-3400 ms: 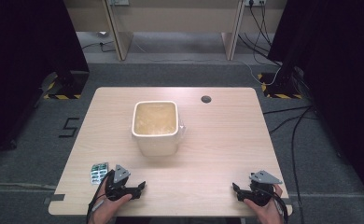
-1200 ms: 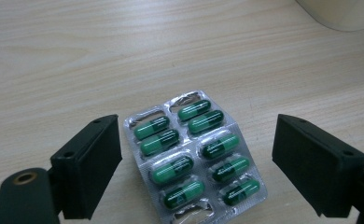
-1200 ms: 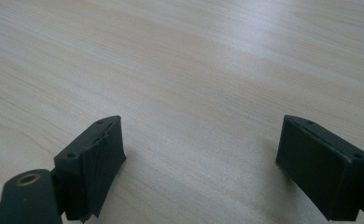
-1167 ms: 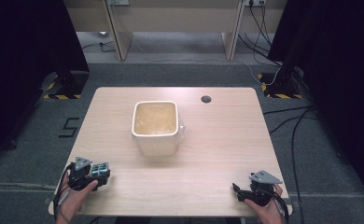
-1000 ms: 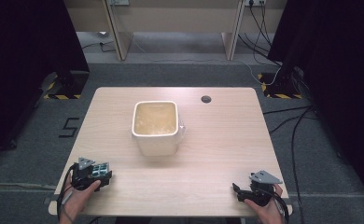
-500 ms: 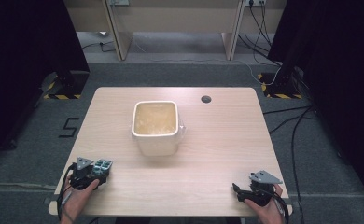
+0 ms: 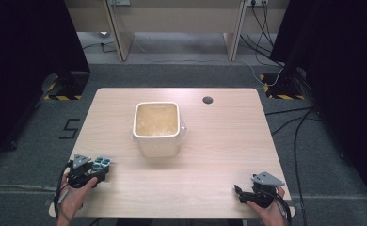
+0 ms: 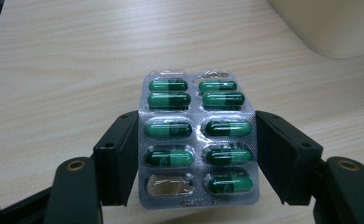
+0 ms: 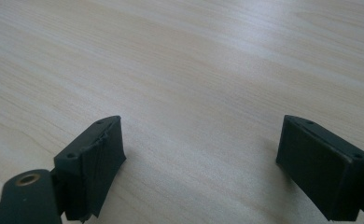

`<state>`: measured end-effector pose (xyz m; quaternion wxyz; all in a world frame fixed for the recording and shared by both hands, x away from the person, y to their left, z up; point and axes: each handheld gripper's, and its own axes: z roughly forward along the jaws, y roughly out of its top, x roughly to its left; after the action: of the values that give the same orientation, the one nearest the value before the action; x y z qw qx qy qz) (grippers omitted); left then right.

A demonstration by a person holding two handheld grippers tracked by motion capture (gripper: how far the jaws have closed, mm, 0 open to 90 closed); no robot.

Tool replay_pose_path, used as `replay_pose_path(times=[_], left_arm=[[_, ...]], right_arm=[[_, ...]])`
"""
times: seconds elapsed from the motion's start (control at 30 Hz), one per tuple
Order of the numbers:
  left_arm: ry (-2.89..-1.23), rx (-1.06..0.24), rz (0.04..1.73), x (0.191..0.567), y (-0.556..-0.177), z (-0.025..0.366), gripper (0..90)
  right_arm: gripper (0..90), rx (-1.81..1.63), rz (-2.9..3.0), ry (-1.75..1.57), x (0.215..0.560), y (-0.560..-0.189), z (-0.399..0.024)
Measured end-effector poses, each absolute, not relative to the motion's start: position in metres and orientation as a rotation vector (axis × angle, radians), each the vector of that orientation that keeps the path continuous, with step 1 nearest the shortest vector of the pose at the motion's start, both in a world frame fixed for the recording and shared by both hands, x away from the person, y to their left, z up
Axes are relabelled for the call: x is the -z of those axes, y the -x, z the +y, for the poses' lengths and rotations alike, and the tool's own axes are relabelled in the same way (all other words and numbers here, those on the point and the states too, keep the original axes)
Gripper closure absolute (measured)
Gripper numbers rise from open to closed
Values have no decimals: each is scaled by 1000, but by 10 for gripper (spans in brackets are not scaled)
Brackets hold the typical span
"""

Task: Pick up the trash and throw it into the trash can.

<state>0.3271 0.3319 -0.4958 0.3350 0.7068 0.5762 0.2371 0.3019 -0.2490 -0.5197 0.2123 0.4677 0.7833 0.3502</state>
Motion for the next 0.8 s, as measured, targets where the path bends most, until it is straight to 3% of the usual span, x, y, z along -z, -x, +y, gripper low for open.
replay_pose_path(times=[0.8], left_arm=[[-1883, -506, 1344, 452, -352, 317, 343]], right_arm=[[147, -972, 2177, -1298, 520, -302, -249]])
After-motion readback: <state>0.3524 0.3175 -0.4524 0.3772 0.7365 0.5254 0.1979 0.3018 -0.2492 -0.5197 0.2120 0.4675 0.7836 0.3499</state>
